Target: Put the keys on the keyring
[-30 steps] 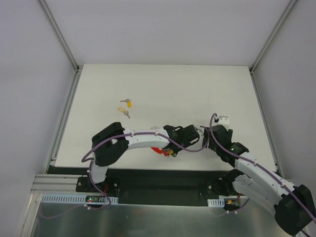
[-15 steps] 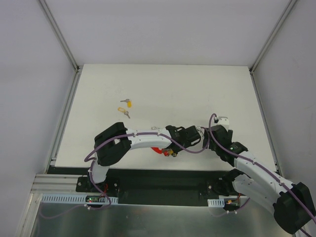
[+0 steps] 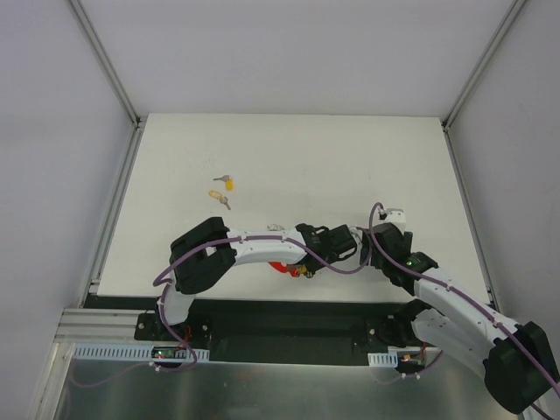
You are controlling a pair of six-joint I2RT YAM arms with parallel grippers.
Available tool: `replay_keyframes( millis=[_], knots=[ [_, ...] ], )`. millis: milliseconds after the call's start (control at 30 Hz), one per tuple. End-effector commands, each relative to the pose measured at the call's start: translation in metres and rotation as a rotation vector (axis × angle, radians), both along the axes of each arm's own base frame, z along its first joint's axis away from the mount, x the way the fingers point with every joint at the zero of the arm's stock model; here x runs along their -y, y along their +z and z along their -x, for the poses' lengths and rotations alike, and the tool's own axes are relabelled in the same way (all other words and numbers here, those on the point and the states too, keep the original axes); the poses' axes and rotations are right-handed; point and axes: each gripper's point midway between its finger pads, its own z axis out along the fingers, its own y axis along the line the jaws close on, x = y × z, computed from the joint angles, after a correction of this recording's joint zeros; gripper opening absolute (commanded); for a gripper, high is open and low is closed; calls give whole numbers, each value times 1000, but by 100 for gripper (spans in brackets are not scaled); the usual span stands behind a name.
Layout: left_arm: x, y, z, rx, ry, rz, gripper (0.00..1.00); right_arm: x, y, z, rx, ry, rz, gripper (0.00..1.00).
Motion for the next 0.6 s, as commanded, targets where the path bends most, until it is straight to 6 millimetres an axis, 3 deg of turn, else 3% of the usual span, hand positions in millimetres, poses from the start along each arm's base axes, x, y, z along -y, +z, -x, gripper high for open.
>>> replay_keyframes(
  millis=[0, 333, 567],
  knots=[
    [-1, -10, -4, 30, -9, -56, 15, -31, 23, -18, 92, 69, -123, 80],
    [-4, 8, -8, 70, -5, -34, 0, -31, 29, -18, 115, 73, -135, 80],
    [-11, 34, -9, 110, -6, 4, 0, -35, 44, -19, 162, 108, -168, 80]
  ],
)
